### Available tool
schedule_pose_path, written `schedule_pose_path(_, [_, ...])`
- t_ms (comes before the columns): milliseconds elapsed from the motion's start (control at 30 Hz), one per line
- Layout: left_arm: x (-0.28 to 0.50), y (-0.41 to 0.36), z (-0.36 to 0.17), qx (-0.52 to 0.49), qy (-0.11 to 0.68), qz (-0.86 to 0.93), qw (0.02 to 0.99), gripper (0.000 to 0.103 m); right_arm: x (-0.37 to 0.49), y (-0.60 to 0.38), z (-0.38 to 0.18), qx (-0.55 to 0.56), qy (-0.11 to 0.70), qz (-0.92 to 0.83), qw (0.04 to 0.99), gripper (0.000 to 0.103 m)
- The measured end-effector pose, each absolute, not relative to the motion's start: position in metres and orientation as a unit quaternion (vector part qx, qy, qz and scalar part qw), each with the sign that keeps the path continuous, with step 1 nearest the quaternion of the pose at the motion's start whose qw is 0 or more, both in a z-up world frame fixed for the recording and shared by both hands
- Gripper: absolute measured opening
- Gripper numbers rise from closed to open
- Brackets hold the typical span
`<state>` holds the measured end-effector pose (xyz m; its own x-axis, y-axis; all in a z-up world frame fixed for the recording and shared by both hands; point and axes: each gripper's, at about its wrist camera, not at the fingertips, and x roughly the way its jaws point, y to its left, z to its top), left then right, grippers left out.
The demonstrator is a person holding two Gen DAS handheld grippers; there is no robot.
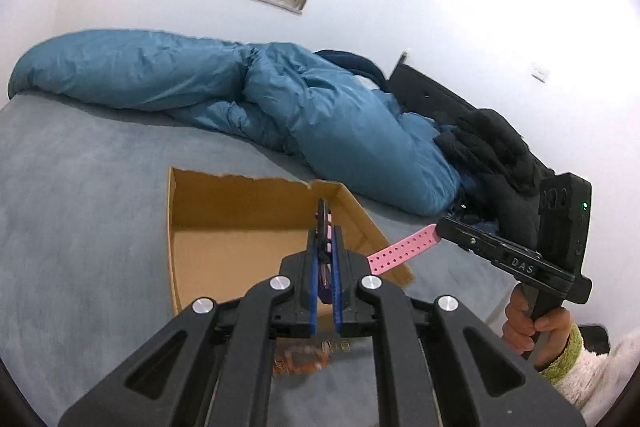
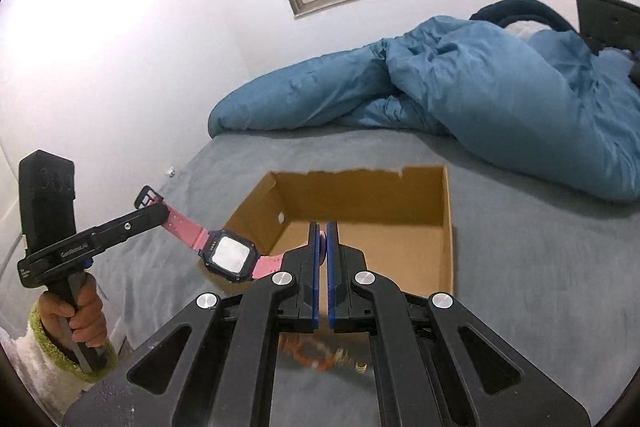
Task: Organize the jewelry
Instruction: 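Lift the pink watch with the left tool and lower it into the box, then open the left tool to release the watch and withdraw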
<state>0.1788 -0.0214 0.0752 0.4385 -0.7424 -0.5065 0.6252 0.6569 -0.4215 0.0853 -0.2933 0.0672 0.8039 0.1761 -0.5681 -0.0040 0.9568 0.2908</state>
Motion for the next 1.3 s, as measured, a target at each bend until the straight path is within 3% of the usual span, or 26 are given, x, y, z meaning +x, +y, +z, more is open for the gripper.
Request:
schedule_pose_path(367, [0.313, -0.108, 0.023, -0.06, 0.472, -0.37, 0.798, 0.005, 0.222, -0.33, 0.011, 0.151, 0.421, 0.037, 0.894, 0.001])
schedule_pose_path(833, [0.361, -0.148, -0.048, 0.017, 0.551, -0.305, 0.777, 0.006, 0.283, -0.343, -0.053, 0.137, 0.52, -0.015, 0.843, 0.001])
schedule_pose_path(933, [0.36, -0.143, -0.049, 0.025, 0.553, -0.296, 0.778, 0.017, 0.284, -0.34, -0.054, 0.123, 0.52, -0.017, 0.845, 0.001])
schedule_pose_path(1000, [0.359, -0.138, -0.045, 0.025, 0.549, -0.286, 0.785, 0.036, 0.287, -0.337, -0.054, 0.116, 0.521, -0.02, 0.845, 0.002])
schedule_pose_path(1133, [0.356, -0.127, -0.033, 0.023, 0.534, -0.281, 0.797, 0.039, 0.289, -0.333, -0.054, 0.105, 0.523, -0.025, 0.845, 0.002])
schedule_pose_path(1300, [0.348, -0.117, -0.013, 0.019, 0.504, -0.286, 0.815, 0.039, 0.284, -0.331, -0.046, 0.089, 0.513, -0.035, 0.853, 0.015])
